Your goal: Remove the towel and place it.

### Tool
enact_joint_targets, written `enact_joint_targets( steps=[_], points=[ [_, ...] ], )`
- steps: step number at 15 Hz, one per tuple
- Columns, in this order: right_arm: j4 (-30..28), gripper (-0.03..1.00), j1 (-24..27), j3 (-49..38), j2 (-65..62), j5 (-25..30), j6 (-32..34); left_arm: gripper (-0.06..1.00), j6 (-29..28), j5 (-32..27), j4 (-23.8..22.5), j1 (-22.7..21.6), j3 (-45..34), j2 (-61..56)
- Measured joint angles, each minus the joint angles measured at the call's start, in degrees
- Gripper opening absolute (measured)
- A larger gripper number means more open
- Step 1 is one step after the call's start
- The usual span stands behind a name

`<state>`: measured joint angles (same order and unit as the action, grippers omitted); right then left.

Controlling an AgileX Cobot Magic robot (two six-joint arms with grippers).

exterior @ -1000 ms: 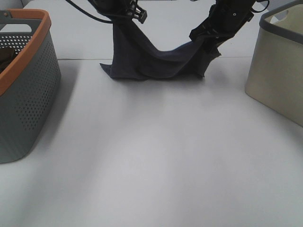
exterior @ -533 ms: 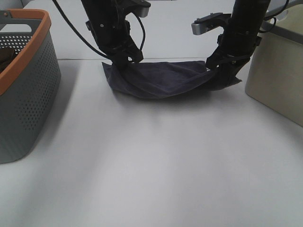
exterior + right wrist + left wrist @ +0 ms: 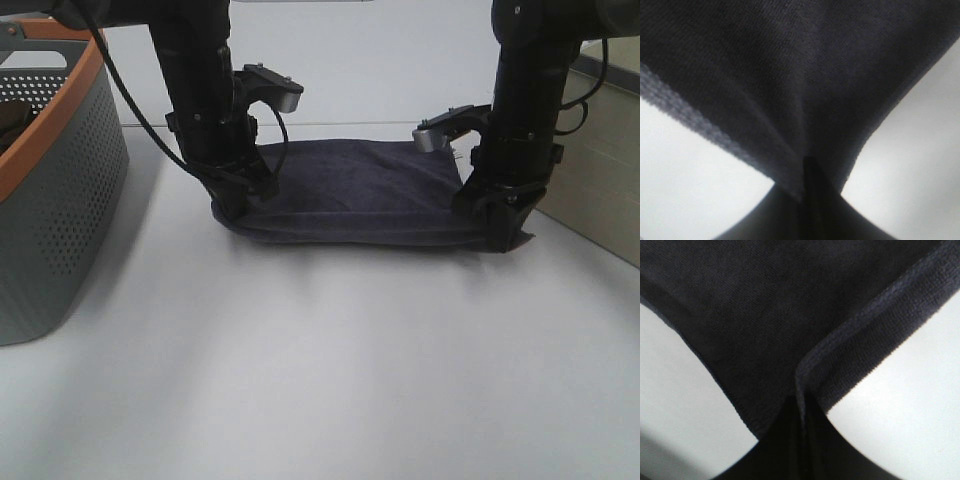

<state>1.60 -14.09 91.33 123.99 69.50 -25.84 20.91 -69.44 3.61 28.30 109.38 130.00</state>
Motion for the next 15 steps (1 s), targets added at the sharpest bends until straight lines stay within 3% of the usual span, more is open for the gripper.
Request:
enact_joint_targets(
  steps=[5,11,15],
  points=[
    [0.8,0.0,0.0,-3.32,0.0,-0.06,0.52,0.0,1.83,0.29,3.04,0.06,-7.39,0.11],
    [2.75,0.0,0.0,-3.84,0.0,-0.06,3.67,0.0,1.89,0.46,4.76,0.06,-10.49,0.11],
    [4.47,0.0,0.0,-9.51,-0.06,-0.17,4.01,0.0,1.95,0.52,5.96,0.17,-14.84,-1.2]
  ],
)
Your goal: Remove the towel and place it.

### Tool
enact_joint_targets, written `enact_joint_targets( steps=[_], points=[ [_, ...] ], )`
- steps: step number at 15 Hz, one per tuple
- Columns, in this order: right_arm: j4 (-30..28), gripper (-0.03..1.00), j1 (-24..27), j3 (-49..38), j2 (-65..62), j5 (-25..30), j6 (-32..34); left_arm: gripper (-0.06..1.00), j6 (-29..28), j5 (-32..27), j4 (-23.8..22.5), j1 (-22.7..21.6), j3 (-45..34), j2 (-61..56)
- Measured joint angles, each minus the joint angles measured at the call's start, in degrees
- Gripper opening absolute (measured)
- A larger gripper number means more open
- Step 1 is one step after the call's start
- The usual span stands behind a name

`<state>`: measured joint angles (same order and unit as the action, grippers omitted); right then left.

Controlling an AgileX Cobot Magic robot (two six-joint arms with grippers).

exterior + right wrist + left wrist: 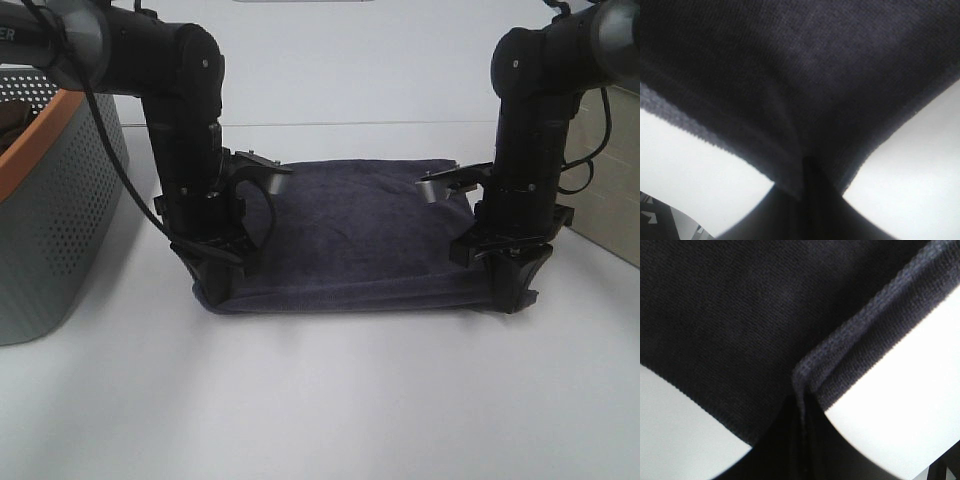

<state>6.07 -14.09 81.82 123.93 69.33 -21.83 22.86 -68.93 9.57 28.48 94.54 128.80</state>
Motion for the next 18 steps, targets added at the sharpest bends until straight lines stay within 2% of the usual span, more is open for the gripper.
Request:
enact_joint_targets(
  steps=[4,6,8,9,11,12,13,14,18],
  points=[
    [0.23,0.0,0.0,-0.06,0.0,0.0,2.75,0.0,0.11,0.0,-0.17,0.06,0.0,-0.06],
    [-0.17,0.14,0.0,-0.06,0.0,0.0,4.7,0.03,0.11,-0.06,-0.57,0.06,0.0,-0.06],
    [0.63,0.35,0.0,-0.06,0.0,0.0,7.22,0.18,-0.23,-0.29,-0.57,0.06,-0.06,-0.06],
    [1.26,0.43,0.0,-0.06,0.0,0.0,8.19,0.3,-1.83,-0.34,-0.69,0.06,-0.06,-0.06],
    [2.29,0.49,0.0,-0.06,0.0,0.0,11.06,0.54,-6.36,-0.4,-1.89,0.06,-0.06,-0.06],
    [2.23,0.51,0.0,-0.06,0.0,0.0,13.52,0.62,-7.45,-0.4,-2.64,0.06,-0.06,-0.11],
    [2.18,0.53,0.0,-0.06,-0.06,0.06,14.38,0.65,-7.85,-0.4,-3.04,0.06,-0.06,-0.17],
    [0.8,0.6,0.0,-0.17,-1.32,0.06,17.13,0.69,-8.82,-0.46,-3.78,0.06,-0.06,-0.8],
    [0.23,0.65,0.0,-0.17,-9.05,0.11,20.68,0.71,-9.8,-0.52,-4.13,0.06,1.6,-4.07]
  ],
)
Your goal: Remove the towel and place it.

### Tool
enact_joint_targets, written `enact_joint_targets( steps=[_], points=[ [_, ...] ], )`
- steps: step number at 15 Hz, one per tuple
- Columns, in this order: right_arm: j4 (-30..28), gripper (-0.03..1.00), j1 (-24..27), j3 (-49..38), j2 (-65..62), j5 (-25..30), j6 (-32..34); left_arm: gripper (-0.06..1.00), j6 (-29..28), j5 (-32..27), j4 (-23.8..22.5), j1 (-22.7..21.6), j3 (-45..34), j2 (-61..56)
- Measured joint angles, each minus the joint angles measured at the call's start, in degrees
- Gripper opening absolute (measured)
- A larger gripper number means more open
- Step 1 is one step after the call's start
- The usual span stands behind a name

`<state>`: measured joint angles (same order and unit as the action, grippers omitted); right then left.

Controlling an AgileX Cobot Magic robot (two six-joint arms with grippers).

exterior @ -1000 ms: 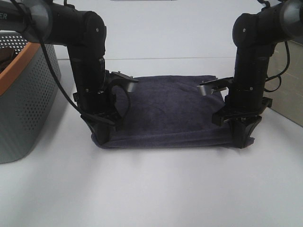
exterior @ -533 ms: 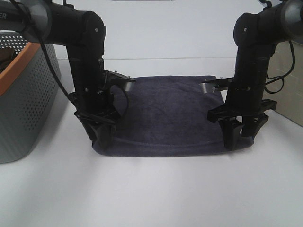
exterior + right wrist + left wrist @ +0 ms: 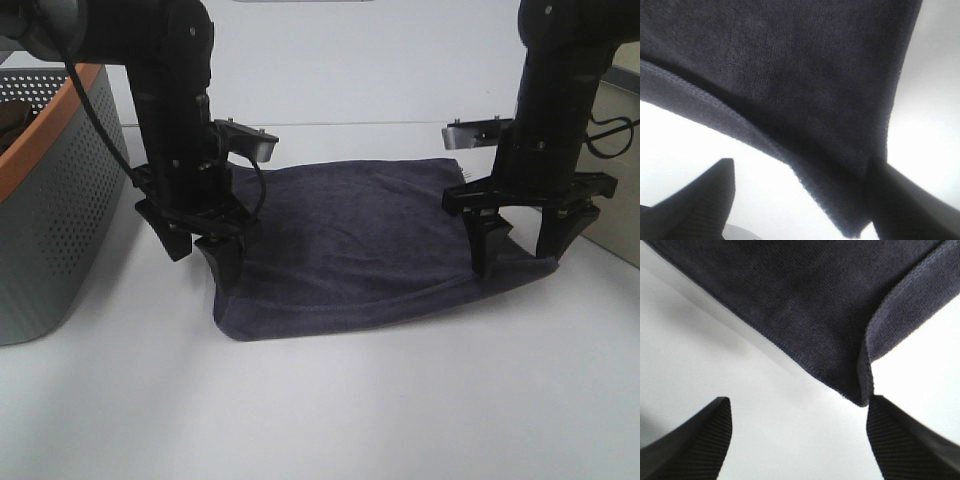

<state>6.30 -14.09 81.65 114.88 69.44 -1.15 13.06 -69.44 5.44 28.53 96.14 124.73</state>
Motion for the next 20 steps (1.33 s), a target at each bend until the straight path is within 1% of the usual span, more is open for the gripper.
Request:
enact_joint_targets(
  steps=[3,6,7,9,11,12,14,17,19,20],
  points=[
    [0.63,0.65,0.0,0.0,-3.78,0.0,1.15,0.71,-0.74,0.0,0.0,0.0,2.46,-1.55],
    [-2.52,0.66,0.0,-1.78,-2.01,0.06,3.32,0.71,-1.66,-0.06,1.32,0.0,3.44,-2.81],
    [-2.18,0.66,0.0,-1.95,-1.32,-0.11,3.32,0.71,-1.83,-0.06,2.35,0.0,3.44,-2.81],
    [3.09,0.66,0.0,-1.55,-1.38,0.0,1.89,0.71,-1.95,0.0,4.18,0.0,3.44,-2.81],
    [7.79,0.66,0.0,-0.17,-1.38,0.0,0.69,0.71,-2.06,0.0,4.7,0.17,3.44,-2.58],
    [9.22,0.66,0.0,0.52,-1.43,0.0,0.29,0.71,-2.12,0.0,4.7,0.52,3.44,-2.29],
    [10.14,0.66,0.0,1.55,-2.23,0.0,-0.17,0.71,-2.12,0.11,4.64,1.2,3.44,-2.01],
    [9.68,0.66,0.0,4.93,-6.7,0.0,-0.34,0.71,-2.41,0.06,4.35,1.43,3.5,-2.52],
    [9.45,0.66,0.0,8.02,-10.54,0.06,0.17,0.71,-3.27,-0.17,3.32,1.38,5.73,-3.78],
    [9.28,0.66,0.0,9.97,-12.49,0.11,0.46,0.71,-4.58,-0.17,2.18,1.38,7.68,-4.7]
  ],
)
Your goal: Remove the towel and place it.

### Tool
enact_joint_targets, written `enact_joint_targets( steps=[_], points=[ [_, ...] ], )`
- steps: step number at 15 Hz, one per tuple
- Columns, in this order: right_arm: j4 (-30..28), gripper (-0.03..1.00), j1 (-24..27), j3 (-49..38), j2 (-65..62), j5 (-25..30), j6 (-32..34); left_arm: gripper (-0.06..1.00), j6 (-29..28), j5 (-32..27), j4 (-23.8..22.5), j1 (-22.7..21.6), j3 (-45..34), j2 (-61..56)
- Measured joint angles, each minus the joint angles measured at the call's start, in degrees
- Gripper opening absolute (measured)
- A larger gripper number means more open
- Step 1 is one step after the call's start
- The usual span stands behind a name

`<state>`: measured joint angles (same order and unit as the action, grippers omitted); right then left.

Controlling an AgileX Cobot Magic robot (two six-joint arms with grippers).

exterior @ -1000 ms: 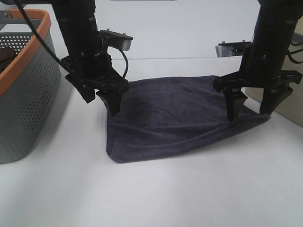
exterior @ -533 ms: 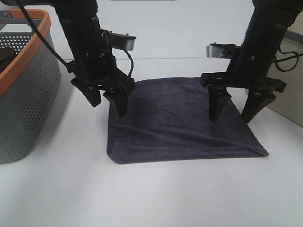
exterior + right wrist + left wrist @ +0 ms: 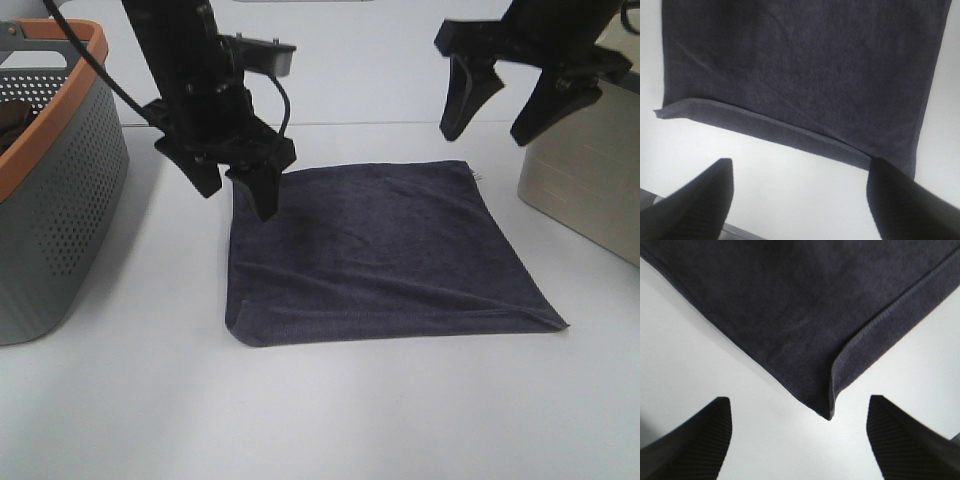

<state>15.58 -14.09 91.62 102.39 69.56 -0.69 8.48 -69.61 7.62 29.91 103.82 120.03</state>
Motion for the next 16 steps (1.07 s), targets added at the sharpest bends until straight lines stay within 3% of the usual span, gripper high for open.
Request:
enact_joint_targets(
  steps=[5,9,14,16],
  points=[
    [-5.44,0.66,2.41,5.79,-6.65,0.17,5.04,0.71,-3.84,-0.11,-2.64,-2.52,4.47,-5.56],
    [-10.43,0.66,13.64,5.84,-9.17,0.17,5.79,0.71,-7.73,-0.11,-4.7,-14.55,4.47,-11.4],
    [-14.73,0.66,14.73,5.16,-12.49,0.23,5.79,0.71,-9.05,-0.17,-5.67,-26.99,4.13,-17.36],
    [-15.07,0.66,14.73,-2.58,-17.99,0.11,5.79,0.71,-9.11,-0.06,-7.1,-29.45,-0.34,-22.29]
  ],
)
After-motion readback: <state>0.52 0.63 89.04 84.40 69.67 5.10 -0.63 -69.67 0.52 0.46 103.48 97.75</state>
